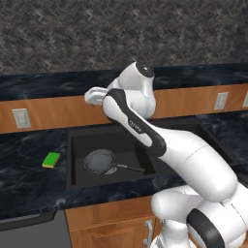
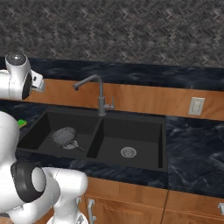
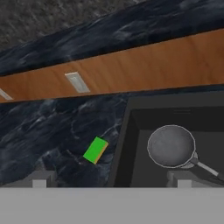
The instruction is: Pick the pan and sponge and place them into the sink. Then turn on the water.
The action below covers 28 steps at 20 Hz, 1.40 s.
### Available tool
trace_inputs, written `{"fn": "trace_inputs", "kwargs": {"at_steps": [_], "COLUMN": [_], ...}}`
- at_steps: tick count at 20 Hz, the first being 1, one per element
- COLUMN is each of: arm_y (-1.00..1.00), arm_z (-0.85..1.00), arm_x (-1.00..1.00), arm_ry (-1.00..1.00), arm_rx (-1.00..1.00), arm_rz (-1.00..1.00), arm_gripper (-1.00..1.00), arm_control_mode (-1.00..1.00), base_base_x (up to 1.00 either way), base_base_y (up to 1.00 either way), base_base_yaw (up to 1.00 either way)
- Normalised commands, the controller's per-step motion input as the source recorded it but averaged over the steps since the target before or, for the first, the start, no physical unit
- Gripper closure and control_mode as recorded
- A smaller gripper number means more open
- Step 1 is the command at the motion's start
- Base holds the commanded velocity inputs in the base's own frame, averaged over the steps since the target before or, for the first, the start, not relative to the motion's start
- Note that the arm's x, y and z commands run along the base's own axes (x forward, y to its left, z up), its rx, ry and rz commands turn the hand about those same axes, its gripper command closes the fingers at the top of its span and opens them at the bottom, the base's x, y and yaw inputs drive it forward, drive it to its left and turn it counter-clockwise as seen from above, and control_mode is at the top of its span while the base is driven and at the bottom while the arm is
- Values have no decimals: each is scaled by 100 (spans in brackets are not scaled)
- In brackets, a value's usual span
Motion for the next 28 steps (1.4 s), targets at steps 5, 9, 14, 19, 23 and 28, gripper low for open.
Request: {"fn": "trace_inputs", "kwargs": {"at_steps": [5,9,14,19,23,28], "arm_y": [7,14,31,37,27,24], "arm_z": [-23,0,-6,-28,-31,-33], "arm_x": [-4,0,0,0,0,0], "arm_ry": [11,9,14,16,12,12], "arm_rx": [0,0,-4,-14,-14,-5], "arm_rz": [0,0,0,0,0,0], "arm_gripper": [-100,-100,-100,-100,-100,-100], "arm_control_mode": [-100,-100,-100,-100,-100,-100], "base_base_x": [0,0,0,0,0,0], "base_base_y": [0,0,0,0,0,0], "base_base_yaw": [0,0,0,0,0,0]}}
